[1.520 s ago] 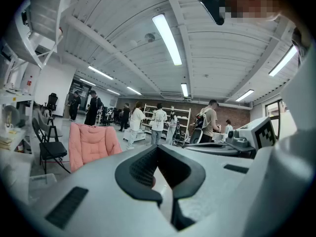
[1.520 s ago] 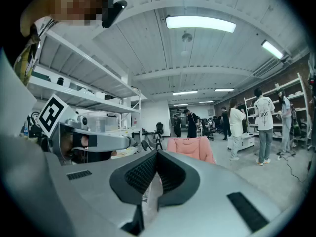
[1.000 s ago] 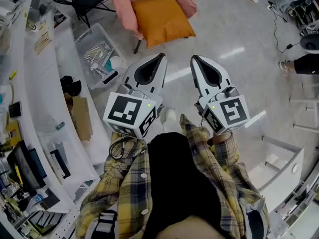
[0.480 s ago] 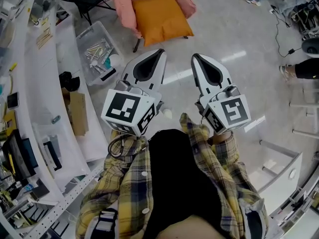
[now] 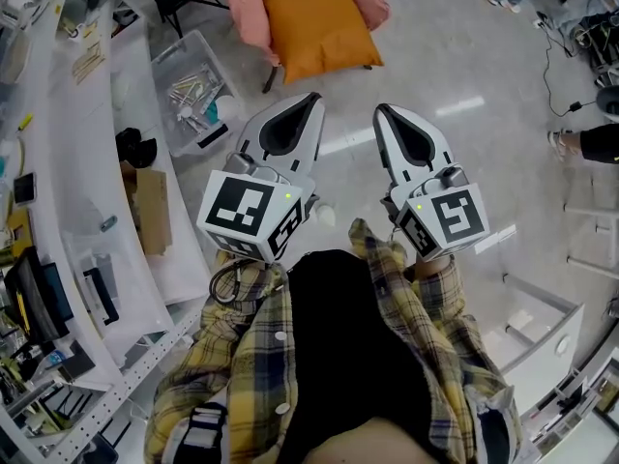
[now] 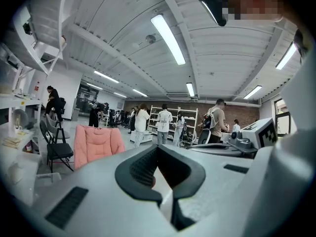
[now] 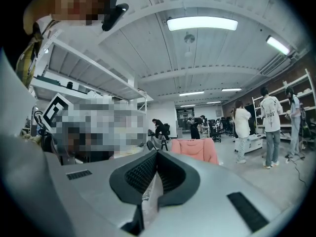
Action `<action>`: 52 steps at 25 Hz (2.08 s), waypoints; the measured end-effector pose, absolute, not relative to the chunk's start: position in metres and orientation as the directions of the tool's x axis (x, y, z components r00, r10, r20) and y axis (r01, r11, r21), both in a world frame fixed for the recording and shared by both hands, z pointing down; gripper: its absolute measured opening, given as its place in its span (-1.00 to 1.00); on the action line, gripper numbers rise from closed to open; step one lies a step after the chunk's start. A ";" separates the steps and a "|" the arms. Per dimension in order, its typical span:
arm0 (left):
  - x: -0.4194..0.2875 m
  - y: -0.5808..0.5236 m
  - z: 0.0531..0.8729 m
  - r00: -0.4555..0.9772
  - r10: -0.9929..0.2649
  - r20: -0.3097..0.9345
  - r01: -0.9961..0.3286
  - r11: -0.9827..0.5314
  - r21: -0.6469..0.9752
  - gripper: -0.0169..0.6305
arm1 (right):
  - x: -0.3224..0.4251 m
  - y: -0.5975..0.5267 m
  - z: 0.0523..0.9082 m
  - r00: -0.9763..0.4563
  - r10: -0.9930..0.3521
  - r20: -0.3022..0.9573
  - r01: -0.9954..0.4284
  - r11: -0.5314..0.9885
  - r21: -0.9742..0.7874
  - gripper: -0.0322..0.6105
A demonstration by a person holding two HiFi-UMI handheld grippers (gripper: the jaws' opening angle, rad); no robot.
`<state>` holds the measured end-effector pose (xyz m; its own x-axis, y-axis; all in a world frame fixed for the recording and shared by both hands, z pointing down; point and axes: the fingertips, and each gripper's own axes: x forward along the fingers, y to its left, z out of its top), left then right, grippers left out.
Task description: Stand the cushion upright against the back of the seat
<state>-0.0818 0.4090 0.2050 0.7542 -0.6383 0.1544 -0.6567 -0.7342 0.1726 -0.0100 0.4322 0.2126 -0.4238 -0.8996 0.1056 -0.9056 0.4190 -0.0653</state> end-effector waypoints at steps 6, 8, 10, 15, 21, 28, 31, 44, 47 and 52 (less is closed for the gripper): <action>-0.082 0.369 0.210 0.768 -0.620 0.162 -0.641 -0.745 0.186 -0.94 | -0.014 0.393 0.217 -0.414 -0.901 0.129 -0.910 0.408 -0.067 -0.85; -0.083 0.351 0.211 0.771 -0.614 0.167 -0.636 -0.747 0.193 -0.94 | -0.016 0.374 0.217 -0.406 -0.904 0.132 -0.914 0.400 -0.073 -0.85; -0.087 0.332 0.213 0.777 -0.607 0.166 -0.630 -0.751 0.197 -0.94 | -0.019 0.355 0.218 -0.396 -0.909 0.134 -0.918 0.389 -0.076 -0.85; -0.098 0.275 0.218 0.791 -0.587 0.172 -0.611 -0.767 0.197 -0.94 | -0.030 0.301 0.224 -0.370 -0.918 0.140 -0.929 0.362 -0.078 -0.85; -0.114 0.219 0.223 0.808 -0.563 0.173 -0.589 -0.782 0.204 -0.94 | -0.040 0.247 0.224 -0.323 -0.936 0.139 -0.946 0.315 -0.076 -0.85; -0.115 0.188 0.230 0.842 -0.506 0.187 -0.537 -0.818 0.205 -0.94 | -0.042 0.217 0.235 -0.268 -0.948 0.170 -0.963 0.256 -0.089 -0.85; -0.111 0.177 0.235 0.848 -0.493 0.195 -0.528 -0.823 0.212 -0.94 | -0.035 0.208 0.239 -0.247 -0.952 0.183 -0.968 0.233 -0.091 -0.85; -0.078 0.138 0.246 0.828 -0.521 0.210 -0.559 -0.797 0.227 -0.94 | 0.003 0.171 0.250 -0.265 -0.941 0.210 -0.963 0.249 -0.100 -0.85; -0.057 0.122 0.247 0.816 -0.538 0.210 -0.576 -0.786 0.225 -0.94 | 0.025 0.155 0.251 -0.281 -0.937 0.206 -0.959 0.263 -0.108 -0.85; -0.013 0.093 0.244 0.792 -0.578 0.198 -0.611 -0.761 0.218 -0.94 | 0.071 0.127 0.247 -0.324 -0.925 0.198 -0.946 0.309 -0.101 -0.85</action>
